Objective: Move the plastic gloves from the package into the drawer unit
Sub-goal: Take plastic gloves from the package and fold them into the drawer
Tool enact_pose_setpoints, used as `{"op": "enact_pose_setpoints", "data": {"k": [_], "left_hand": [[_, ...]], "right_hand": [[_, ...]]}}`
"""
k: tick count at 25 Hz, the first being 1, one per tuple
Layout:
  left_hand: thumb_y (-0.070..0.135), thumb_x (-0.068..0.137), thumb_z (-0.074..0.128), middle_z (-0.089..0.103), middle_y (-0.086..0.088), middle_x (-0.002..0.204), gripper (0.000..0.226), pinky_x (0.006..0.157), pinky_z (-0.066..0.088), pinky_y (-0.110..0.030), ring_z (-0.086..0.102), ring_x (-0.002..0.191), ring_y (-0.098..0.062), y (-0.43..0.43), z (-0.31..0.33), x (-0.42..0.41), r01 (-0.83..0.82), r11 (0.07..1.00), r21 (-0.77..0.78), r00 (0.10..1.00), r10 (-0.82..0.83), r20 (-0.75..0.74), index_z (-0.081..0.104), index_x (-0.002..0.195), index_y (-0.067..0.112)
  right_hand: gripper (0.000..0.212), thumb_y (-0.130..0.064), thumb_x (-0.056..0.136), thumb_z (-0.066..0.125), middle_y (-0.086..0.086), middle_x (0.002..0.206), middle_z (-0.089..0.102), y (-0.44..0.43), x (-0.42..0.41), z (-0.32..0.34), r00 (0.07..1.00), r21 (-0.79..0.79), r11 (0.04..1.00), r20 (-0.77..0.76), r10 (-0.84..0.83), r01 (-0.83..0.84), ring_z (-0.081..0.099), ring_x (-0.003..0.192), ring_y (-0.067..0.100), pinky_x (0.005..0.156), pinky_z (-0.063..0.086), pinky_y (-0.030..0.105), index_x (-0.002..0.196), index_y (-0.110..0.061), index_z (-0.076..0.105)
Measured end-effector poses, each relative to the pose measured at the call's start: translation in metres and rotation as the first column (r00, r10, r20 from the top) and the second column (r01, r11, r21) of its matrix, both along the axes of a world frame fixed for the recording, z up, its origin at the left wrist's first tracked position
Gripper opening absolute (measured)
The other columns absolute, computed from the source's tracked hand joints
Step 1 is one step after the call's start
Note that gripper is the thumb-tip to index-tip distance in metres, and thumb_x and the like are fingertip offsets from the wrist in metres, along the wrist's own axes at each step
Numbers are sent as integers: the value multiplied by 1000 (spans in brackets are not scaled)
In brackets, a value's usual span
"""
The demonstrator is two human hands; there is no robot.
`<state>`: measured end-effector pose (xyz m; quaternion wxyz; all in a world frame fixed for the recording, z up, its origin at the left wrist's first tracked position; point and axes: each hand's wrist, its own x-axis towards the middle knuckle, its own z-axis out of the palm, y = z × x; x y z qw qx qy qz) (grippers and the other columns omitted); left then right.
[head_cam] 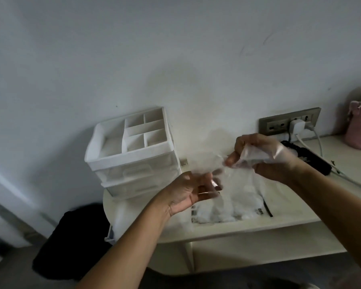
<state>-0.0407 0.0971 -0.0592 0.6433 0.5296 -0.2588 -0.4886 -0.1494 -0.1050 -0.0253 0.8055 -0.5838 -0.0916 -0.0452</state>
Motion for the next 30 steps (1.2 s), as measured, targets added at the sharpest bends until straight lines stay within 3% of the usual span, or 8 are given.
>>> {"op": "enact_pose_setpoints", "data": {"k": [4, 7, 11, 14, 18, 22, 26, 30], "left_hand": [[16, 76, 73, 46, 1, 49, 19, 53, 53, -22, 49, 45, -7, 22, 23, 6, -305, 947, 96, 939, 283, 195, 70, 91, 5], [13, 84, 68, 41, 2, 47, 18, 52, 50, -22, 47, 44, -8, 43, 32, 12, -355, 926, 129, 897, 298, 327, 66, 100, 5], [14, 85, 68, 44, 4, 48, 20, 67, 55, -30, 58, 52, -12, 76, 34, 23, -301, 927, 225, 874, 174, 453, 67, 105, 14], [16, 80, 73, 55, 2, 53, 27, 74, 56, -33, 63, 59, -12, 103, 30, 33, -272, 903, 333, 898, 115, 425, 64, 103, 6], [36, 59, 81, 71, -3, 106, 70, 84, 55, -29, 68, 96, -14, 125, 23, 45, -304, 879, 369, 905, 145, 400, 57, 121, 14], [67, 41, 79, 54, 10, 124, 111, 100, 46, -30, 53, 116, -8, 133, 9, 52, -451, 806, 384, 756, 117, 644, 42, 137, 25], [73, 52, 73, 53, 17, 123, 91, 91, 39, -15, 50, 115, 1, 127, 9, 32, -458, 830, 319, 637, 56, 769, 46, 127, 30], [41, 76, 75, 61, 13, 110, 47, 83, 42, -11, 55, 102, 0, 116, -4, 25, -556, 789, 261, 531, 95, 842, 56, 116, 24]], "right_hand": [[44, -48, 71, 68, 12, 89, 64, 24, 18, -7, 940, -324, 931, -235, -249, 166, 64, 83, 23, 78, 53, 31, 90, -9, 57], [56, -27, 70, 79, 7, 107, 63, 52, 28, -15, 937, -471, 881, -321, -136, -33, 65, 96, 23, 78, 54, 31, 120, -17, 53], [16, -11, 88, 61, 13, 90, 69, 89, 44, -30, 932, -337, 940, -322, -170, 55, 69, 82, 21, 78, 57, 29, 101, -3, 66], [27, -17, 98, 46, 8, 67, 63, 103, 57, -33, 907, -245, 960, -361, -218, 134, 60, 58, 14, 60, 51, 21, 92, -2, 68], [31, -14, 96, 46, 3, 51, 36, 118, 65, -24, 858, -351, 936, -484, -171, -12, 28, 42, 10, 41, 27, 19, 69, -5, 59], [42, -16, 92, 53, 1, 46, 34, 133, 72, -12, 815, -579, 807, -521, -256, -117, 25, 37, 10, 42, 24, 21, 52, -12, 41], [41, -25, 89, 62, -8, 34, 39, 149, 80, -6, 853, -727, 670, -438, -285, -150, 32, 29, 6, 38, 29, 18, 55, -13, 45], [57, -42, 83, 66, -6, 37, 31, 164, 92, -14, 907, -895, 442, -240, -347, -68, 25, 32, 7, 44, 24, 20, 43, -13, 37]]}}
